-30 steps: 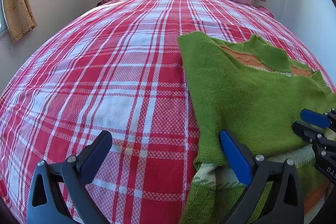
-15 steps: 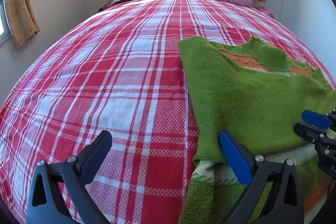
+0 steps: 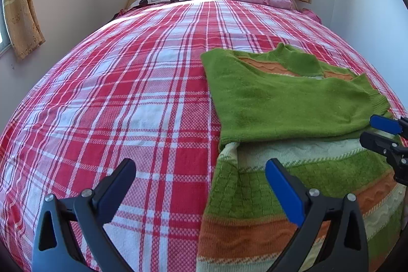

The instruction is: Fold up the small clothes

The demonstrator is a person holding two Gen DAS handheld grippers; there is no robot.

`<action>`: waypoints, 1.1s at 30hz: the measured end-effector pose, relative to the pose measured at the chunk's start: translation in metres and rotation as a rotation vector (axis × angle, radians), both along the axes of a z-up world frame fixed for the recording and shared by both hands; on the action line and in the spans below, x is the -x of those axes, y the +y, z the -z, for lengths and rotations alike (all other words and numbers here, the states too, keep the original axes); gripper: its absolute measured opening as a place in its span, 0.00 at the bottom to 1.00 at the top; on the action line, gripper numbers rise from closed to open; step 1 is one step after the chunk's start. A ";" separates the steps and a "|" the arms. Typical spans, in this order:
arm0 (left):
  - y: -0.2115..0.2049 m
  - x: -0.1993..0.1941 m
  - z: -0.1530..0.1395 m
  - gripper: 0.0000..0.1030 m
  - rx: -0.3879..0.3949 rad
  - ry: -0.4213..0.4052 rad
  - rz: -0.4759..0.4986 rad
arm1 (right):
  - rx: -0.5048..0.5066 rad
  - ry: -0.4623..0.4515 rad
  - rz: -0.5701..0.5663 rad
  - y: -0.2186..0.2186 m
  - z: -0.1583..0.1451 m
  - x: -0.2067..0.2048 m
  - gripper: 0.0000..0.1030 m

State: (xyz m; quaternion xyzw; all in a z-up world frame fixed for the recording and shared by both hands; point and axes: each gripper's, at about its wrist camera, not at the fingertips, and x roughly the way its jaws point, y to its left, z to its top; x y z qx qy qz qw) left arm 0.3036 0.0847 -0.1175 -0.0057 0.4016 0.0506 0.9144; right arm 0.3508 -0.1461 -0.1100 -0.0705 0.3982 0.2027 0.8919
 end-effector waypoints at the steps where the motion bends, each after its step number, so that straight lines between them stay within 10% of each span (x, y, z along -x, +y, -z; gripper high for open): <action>1: 0.000 0.005 -0.002 1.00 0.003 -0.002 0.000 | 0.002 0.000 0.000 -0.001 0.000 0.005 0.59; 33: -0.001 0.115 0.000 1.00 0.007 0.011 0.051 | 0.008 0.050 0.035 -0.044 0.018 0.121 0.59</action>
